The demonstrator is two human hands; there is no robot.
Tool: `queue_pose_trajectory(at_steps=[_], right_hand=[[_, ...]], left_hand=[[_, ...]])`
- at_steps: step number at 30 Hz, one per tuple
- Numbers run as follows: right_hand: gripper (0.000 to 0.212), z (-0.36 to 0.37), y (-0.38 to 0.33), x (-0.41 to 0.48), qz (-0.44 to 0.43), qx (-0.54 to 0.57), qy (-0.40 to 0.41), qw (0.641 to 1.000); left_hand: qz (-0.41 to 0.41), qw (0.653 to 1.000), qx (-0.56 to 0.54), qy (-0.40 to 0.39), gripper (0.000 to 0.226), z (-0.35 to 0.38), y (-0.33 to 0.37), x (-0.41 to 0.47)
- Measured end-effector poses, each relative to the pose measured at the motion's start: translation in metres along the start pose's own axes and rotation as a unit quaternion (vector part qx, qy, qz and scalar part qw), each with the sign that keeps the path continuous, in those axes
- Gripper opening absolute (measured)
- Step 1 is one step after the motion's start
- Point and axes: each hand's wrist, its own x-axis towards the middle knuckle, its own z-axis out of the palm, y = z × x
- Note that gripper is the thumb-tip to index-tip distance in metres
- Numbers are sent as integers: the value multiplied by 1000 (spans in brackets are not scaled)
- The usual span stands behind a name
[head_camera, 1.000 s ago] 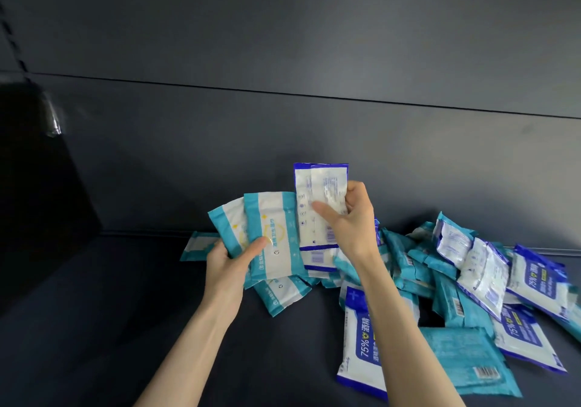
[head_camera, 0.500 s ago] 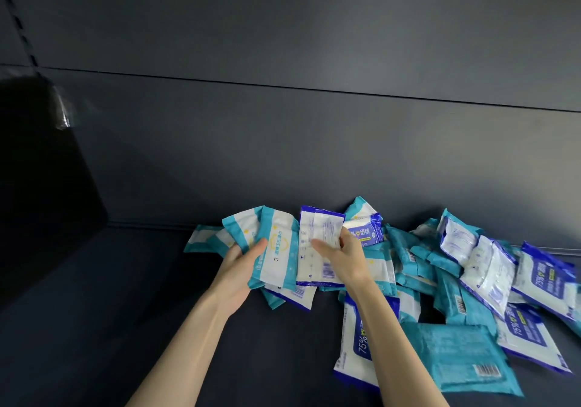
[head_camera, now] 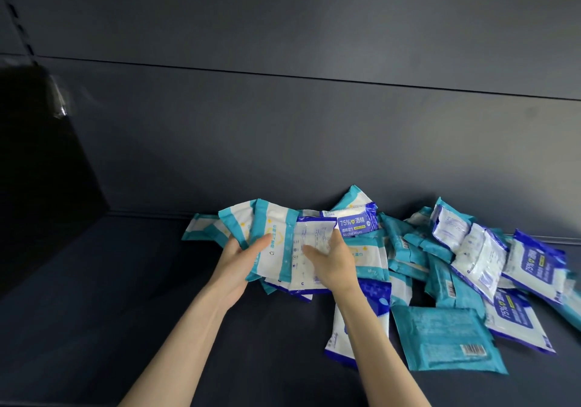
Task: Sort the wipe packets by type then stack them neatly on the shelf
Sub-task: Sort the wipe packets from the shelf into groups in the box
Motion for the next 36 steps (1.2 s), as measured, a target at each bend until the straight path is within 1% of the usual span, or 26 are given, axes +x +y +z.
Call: queue_pose_trajectory(at_steps=[1,3,6,9,12,15,16,20,23,27,31,33,36], right_hand=[[43,0,1,-1,-2,23,16,1000],[44,-2,2,-6,0,86,30,996],[31,-13,-6,-16,35,211,-3,977],[18,-28,-21,-29,31,306,-32,951],[18,-44,-36,-51,3,357,-48,933],[21,-58,-41,-83,-29,385,-42,922],[23,-62,-39,-95,-35,394,-36,918],[32,-71,-18,-154,-39,395,24,918],[36,-70,6,-208,-24,380,74,922],[32,-60,41,-288,41,354,107,928],[32,-57,69,-363,111,316,158,929],[31,-62,78,-396,127,312,194,922],[33,-78,90,-444,137,314,250,906]], left_hand=[[10,1000,17,-7,34,1,-1,-1],[27,999,30,3,36,2,-2,-3],[34,999,15,22,39,0,-3,-9],[46,998,-29,8,45,-1,4,-23],[63,996,-55,-19,45,2,17,-47],[65,993,-76,-58,33,3,28,-75],[61,993,-77,-73,33,2,30,-85],[57,990,-25,-130,50,-4,22,-129],[27,985,9,-168,54,-13,2,-161],[-26,971,65,-229,53,-24,-40,-210],[-57,955,141,-254,57,-28,-81,-258],[-67,945,162,-275,53,-22,-94,-279],[-74,927,166,-328,38,-5,-111,-311]])
